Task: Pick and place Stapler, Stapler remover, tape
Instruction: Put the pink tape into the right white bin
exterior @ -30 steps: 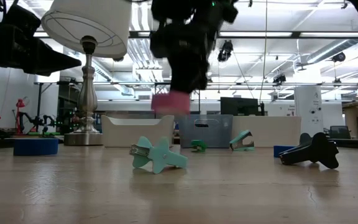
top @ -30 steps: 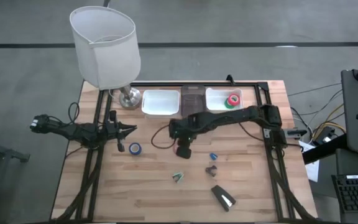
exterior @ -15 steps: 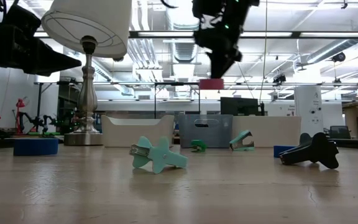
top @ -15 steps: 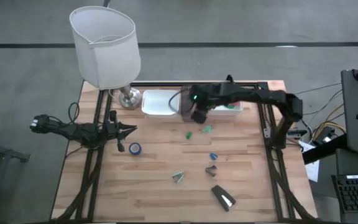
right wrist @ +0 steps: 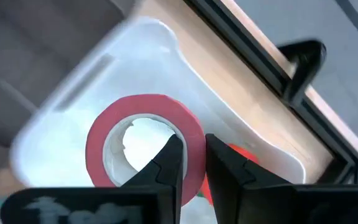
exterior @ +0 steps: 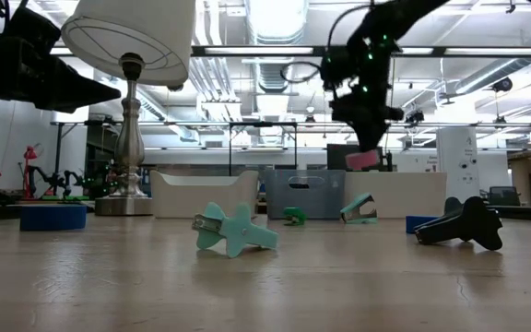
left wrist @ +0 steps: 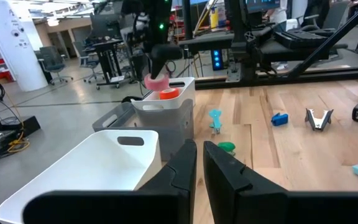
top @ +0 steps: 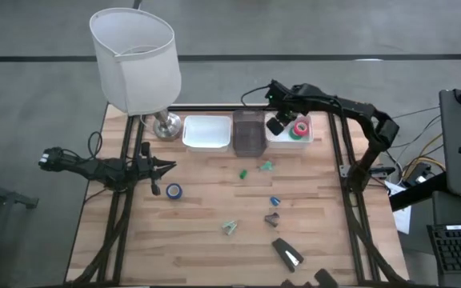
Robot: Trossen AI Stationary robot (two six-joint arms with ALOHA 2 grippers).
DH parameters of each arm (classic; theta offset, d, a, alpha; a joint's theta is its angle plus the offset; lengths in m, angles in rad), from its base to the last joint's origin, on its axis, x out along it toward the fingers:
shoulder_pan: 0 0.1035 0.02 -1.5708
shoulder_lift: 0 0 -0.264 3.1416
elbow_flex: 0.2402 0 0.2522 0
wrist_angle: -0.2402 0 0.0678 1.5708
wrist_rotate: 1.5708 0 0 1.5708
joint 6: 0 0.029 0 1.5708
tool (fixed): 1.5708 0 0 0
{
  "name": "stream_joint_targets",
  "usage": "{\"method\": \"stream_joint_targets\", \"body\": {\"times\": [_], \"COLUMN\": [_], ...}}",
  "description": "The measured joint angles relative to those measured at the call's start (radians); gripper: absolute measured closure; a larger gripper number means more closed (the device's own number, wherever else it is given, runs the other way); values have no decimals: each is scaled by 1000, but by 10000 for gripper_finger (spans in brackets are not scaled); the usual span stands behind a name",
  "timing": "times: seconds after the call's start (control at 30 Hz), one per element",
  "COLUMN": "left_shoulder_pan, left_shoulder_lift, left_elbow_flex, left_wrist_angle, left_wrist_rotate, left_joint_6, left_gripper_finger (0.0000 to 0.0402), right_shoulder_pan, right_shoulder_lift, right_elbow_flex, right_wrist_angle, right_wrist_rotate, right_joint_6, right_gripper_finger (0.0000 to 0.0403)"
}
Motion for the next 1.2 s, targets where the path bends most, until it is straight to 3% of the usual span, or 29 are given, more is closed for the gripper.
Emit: {"method": "stream_joint_targets", "body": {"times": [0.47, 0.67, 0.83, 1.2], "left_shoulder_pan": [0, 0, 0, 0], "left_shoulder_lift": [0, 0, 0, 0], "left_elbow_flex": [0, 0, 0, 0], "left_wrist_angle": [0, 0, 0, 1], "left_wrist_rotate": [0, 0, 0, 0], "left_joint_6": [0, 0, 0, 0], "left_gripper_finger": [369, 369, 369, 369], "right_shoulder_pan": [-43, -43, -43, -41], "right_shoulder_lift": [1, 2, 2, 2], "right_elbow_flex": [-156, -166, -168, -172], "right_wrist_angle": [78, 104, 185, 215], "right_wrist_rotate": [-13, -23, -100, -66], "right_joint_6": [-31, -26, -34, -21], "right_gripper_finger": [345, 344, 338, 348]}}
